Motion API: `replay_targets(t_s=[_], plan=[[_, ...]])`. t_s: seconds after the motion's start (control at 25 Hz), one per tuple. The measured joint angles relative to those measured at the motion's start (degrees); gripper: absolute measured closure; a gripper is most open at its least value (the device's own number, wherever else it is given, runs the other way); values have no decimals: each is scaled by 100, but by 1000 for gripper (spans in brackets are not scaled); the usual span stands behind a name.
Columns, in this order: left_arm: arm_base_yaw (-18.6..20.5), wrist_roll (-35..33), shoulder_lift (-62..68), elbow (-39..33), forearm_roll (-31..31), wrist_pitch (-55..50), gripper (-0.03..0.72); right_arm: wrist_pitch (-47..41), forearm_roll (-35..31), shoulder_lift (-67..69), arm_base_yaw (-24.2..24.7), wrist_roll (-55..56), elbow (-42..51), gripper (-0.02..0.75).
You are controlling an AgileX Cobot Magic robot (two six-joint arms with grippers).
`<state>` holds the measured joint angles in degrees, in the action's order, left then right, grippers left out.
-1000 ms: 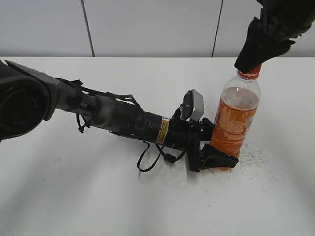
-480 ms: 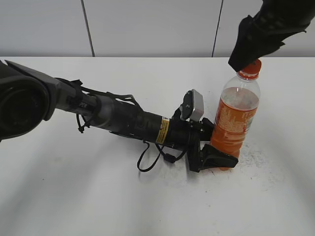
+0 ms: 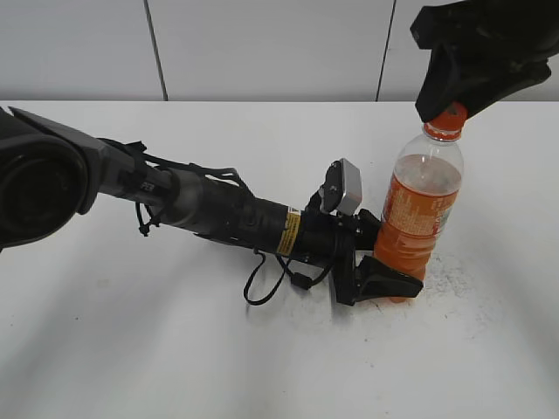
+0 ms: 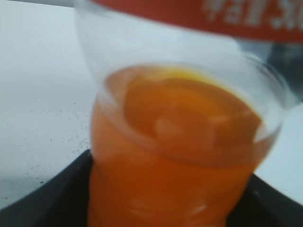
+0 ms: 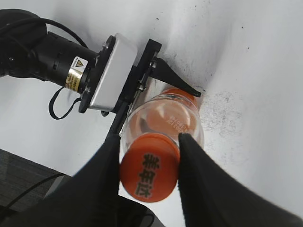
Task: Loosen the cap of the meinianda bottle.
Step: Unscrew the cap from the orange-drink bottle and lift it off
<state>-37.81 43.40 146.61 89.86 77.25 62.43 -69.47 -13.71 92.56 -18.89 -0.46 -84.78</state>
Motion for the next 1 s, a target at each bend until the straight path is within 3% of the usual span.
replay_targets(t_s=[0.04,0.24,0.52,0.6,1.0], plan=[[0,5,0,0,0,0,134,-5,-6,0,0,-18,0,468],[0,4,0,0,0,0,134,-5,-12,0,0,-536,0,470],[0,4,0,0,5,0,134,-15,-110,0,0,-4268,0,470],[0,4,0,0,10,0,134,-19,-148,0,0,-4816,0,470],[0,18,0,0,15,0,134,-19,-148,-38,0,-5202,-5,470]])
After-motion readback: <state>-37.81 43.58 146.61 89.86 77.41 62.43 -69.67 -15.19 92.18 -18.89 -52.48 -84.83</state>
